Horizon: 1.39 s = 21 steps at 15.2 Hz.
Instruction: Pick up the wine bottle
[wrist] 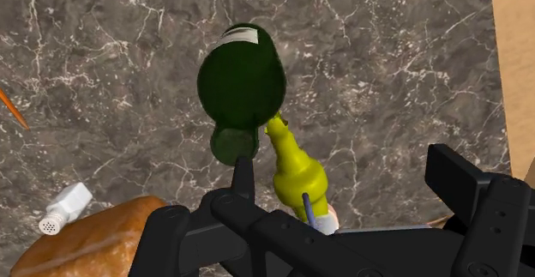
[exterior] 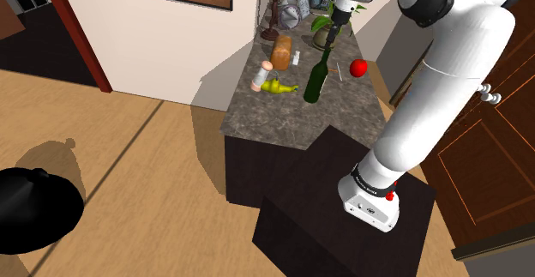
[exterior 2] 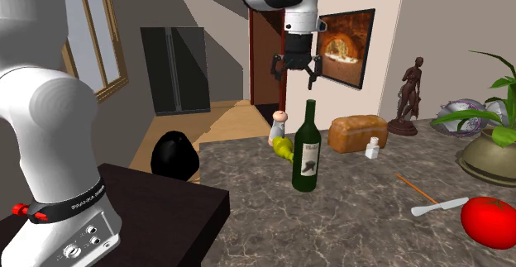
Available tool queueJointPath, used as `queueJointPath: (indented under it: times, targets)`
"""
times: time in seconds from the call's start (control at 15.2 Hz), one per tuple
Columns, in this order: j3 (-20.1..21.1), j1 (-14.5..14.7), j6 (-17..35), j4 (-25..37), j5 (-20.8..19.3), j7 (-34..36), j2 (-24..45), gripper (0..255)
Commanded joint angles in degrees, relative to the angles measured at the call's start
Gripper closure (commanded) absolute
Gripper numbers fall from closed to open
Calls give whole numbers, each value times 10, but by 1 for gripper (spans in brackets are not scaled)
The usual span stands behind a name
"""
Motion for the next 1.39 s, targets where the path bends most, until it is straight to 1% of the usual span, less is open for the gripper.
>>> queueJointPath:
  times: [0.0,0.2,0.66,0.79,0.86,1.32]
  targets:
    - [-2,-21,-6,41,33,-34,51,0]
    - [5,-58,-21,106,71,-70,121,0]
    - [14,-63,23,79,87,-82,141,0]
    - [14,-63,26,76,89,-84,143,0]
    - [15,-63,26,77,89,-83,144,255]
    - [15,-63,26,78,89,-83,144,255]
